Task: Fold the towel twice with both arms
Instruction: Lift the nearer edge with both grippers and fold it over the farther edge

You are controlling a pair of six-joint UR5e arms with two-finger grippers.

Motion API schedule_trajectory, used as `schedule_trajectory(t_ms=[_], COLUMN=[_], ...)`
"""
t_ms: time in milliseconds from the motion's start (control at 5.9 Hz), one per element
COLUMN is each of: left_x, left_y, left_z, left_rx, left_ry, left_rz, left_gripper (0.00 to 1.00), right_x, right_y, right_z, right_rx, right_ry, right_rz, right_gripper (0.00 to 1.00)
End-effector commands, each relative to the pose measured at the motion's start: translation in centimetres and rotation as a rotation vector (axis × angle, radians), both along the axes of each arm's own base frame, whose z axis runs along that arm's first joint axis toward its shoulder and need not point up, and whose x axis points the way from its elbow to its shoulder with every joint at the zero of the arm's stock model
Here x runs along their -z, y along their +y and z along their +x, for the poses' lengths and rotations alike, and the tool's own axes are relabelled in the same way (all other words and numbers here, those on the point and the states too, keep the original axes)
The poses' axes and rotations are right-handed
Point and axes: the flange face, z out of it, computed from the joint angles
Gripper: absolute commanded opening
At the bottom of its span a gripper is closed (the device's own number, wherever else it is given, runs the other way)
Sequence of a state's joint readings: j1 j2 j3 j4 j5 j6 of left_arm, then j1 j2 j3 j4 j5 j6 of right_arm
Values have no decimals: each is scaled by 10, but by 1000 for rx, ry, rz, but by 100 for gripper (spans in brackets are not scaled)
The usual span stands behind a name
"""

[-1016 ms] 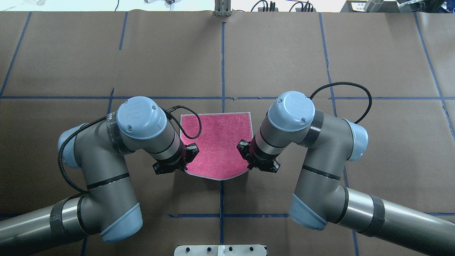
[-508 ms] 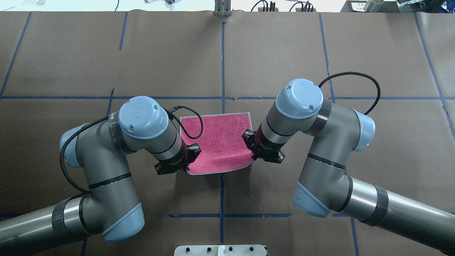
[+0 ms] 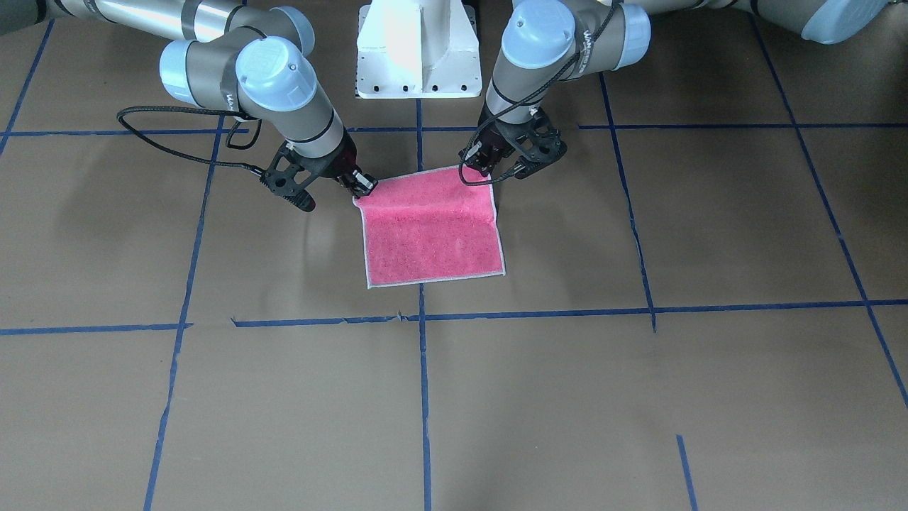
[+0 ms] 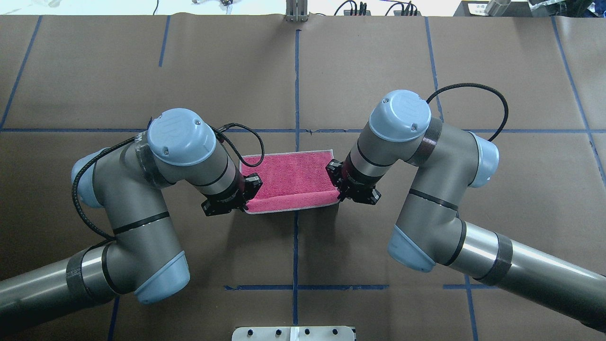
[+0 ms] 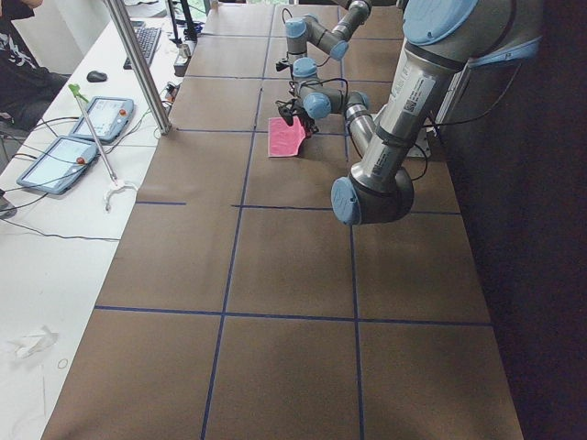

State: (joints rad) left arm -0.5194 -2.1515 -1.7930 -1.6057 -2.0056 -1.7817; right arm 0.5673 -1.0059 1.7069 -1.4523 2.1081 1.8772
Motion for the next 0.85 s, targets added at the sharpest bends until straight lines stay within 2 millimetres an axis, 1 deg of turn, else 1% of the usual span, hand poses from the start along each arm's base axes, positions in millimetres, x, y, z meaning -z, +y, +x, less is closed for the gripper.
schedule_trajectory(t_ms=[0,339,508,678], left_x=[-9,-10,-14,-23], left_y=[-23,-33,-39,-49], left_z=[0,5,11,17], left_rx=[19,30,30,40], left_ry=[21,11,2,17], left_rz=[-11,-20,-29,-27], left_gripper=[0,0,0,0], right_x=[8,16,12,8], right_y=[-11,-25,-34,-44], right_z=[-1,-12,-9,-12], right_rx=[-7,-15,-25,-29], right_ry=[-6,-2,5,16], right_rz=[-5,-6,-11,-20], right_gripper=[0,0,0,0])
